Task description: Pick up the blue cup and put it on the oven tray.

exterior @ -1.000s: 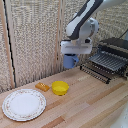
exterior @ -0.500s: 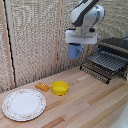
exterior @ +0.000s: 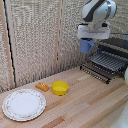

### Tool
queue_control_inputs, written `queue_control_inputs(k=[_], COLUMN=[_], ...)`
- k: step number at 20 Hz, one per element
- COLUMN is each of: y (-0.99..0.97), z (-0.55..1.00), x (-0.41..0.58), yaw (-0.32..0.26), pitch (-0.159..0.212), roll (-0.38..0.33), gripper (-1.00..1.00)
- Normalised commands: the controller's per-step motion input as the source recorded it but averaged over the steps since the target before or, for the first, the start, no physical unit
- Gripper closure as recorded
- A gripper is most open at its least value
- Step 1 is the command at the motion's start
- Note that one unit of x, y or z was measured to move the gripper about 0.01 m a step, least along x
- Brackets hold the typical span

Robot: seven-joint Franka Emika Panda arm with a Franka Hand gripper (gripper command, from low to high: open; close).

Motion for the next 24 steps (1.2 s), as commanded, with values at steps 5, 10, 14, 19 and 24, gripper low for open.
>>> queue_control_inputs(k=[5, 10, 14, 19, 24], y=[-0.68, -0.37, -0.23, -0.37, -0.5], z=[-0.01, -0.07, -0.11, -0.21, -0.15], x=[0.0, -0.043, -0.019, 0.016, 0.174], yaw=[0.0, -0.099, -0.188, -0.13, -0.058], pitch=[0.051, 0.176, 0.182, 0.169, 0.101], roll=[-0.328, -0.321, -0.269, -0.201, -0.055], gripper=[1.0, 1.0, 1.0, 1.0, 1.0])
